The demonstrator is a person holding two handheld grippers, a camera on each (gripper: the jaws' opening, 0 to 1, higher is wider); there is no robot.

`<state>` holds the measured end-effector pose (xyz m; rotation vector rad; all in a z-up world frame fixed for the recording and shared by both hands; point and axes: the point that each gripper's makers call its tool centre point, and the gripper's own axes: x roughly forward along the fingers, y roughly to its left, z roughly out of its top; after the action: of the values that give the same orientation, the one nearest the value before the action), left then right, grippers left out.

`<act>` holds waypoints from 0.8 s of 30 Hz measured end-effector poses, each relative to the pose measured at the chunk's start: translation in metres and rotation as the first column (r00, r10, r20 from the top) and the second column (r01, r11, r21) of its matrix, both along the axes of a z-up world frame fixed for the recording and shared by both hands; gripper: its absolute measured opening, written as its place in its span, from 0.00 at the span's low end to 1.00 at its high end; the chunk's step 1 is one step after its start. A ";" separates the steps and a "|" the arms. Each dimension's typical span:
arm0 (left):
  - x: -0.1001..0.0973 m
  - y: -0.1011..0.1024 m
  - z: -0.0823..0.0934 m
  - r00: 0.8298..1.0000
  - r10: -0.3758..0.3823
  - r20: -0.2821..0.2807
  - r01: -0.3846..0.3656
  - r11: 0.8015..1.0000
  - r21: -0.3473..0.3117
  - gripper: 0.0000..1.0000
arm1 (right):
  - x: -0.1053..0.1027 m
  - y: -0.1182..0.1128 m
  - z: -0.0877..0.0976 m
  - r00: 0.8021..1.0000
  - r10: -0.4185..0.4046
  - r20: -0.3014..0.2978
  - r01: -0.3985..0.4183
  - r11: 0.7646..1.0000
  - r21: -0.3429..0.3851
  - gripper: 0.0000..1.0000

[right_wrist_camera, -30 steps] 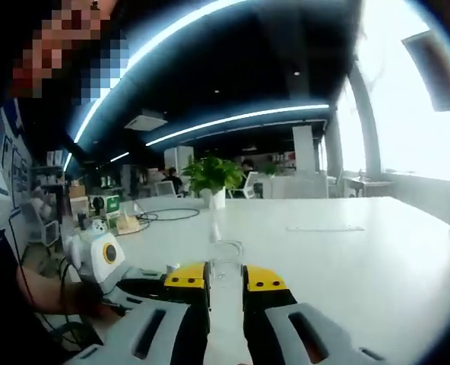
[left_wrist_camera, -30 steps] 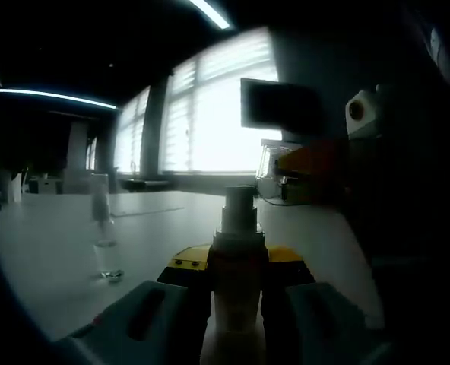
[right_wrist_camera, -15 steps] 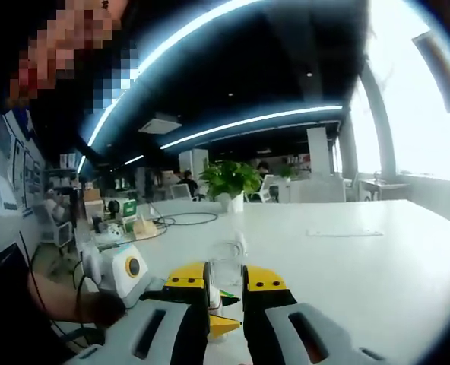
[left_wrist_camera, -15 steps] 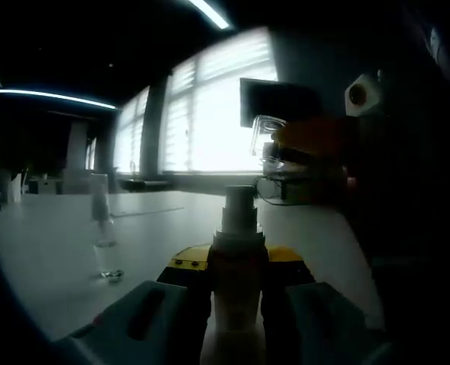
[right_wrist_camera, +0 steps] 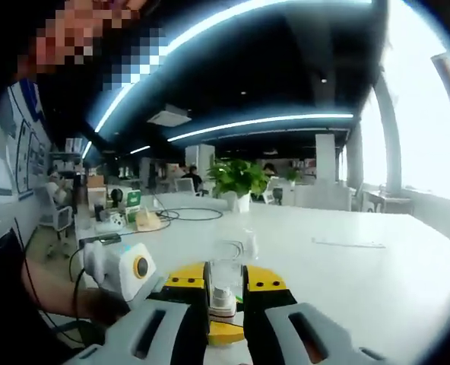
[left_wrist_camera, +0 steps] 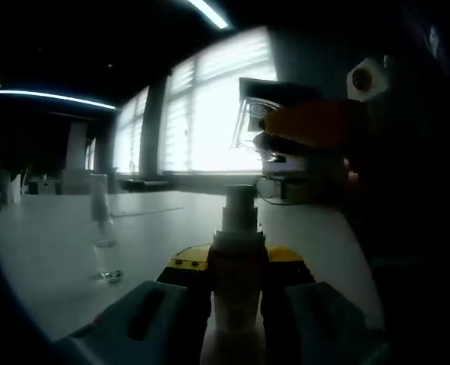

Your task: Clamp pump bottle remove cover press pump head put on cover

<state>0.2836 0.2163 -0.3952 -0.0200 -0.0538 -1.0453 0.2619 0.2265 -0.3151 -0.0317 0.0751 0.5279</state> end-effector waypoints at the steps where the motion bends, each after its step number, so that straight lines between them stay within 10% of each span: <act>1: 0.000 0.000 0.000 1.000 0.000 0.000 0.000 1.000 0.000 0.15 | 0.000 0.000 -0.001 1.000 0.000 -0.006 0.000 1.000 0.003 0.11; 24: -0.001 0.000 0.000 1.000 -0.006 0.002 0.006 1.000 0.005 0.15 | 0.003 0.007 -0.034 0.999 -0.027 -0.047 0.023 0.996 -0.084 0.11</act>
<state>0.2827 0.2163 -0.3951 -0.0146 -0.0531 -1.0512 0.2646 0.2337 -0.3488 -0.0994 0.1446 0.5001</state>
